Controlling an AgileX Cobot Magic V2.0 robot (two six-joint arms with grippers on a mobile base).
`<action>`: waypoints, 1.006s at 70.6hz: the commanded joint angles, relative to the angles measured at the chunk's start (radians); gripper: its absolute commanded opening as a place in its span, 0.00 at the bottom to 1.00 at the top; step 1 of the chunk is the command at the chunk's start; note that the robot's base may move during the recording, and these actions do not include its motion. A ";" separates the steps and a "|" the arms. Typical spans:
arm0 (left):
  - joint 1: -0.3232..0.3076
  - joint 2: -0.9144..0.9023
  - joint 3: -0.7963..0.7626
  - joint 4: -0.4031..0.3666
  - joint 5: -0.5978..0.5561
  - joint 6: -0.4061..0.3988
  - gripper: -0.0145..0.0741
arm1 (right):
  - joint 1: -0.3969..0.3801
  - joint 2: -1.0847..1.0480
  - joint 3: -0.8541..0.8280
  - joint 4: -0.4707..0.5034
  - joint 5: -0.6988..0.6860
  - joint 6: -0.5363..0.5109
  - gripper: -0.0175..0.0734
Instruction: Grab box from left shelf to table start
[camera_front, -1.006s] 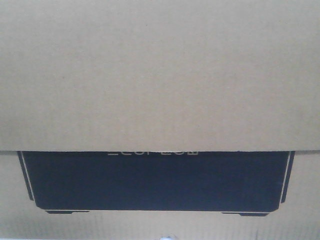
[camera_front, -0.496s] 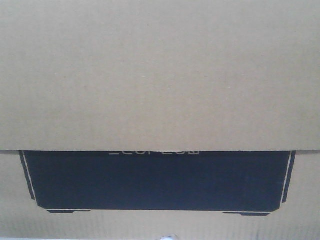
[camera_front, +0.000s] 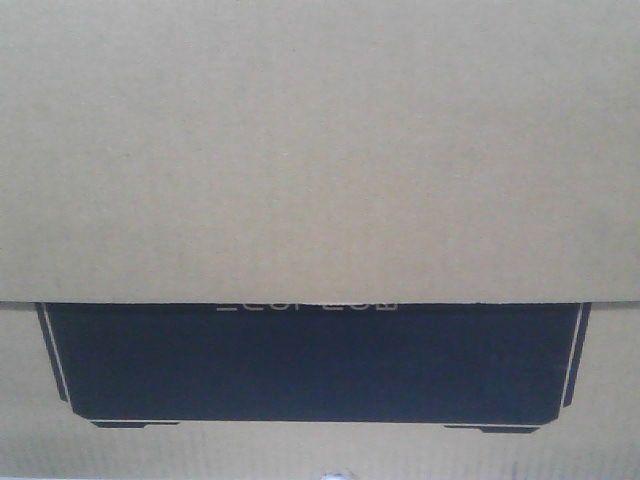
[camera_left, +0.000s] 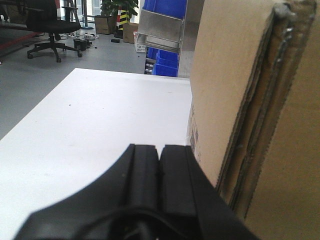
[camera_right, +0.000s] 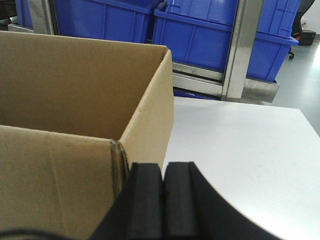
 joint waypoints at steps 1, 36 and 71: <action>0.001 -0.012 0.000 0.001 -0.096 0.000 0.05 | -0.004 -0.001 -0.023 -0.011 -0.086 -0.001 0.25; 0.001 -0.012 0.000 0.001 -0.096 0.000 0.05 | -0.004 -0.001 -0.023 -0.011 -0.089 -0.001 0.25; 0.001 -0.012 0.000 0.001 -0.096 0.000 0.05 | -0.128 -0.002 0.222 0.023 -0.264 -0.002 0.25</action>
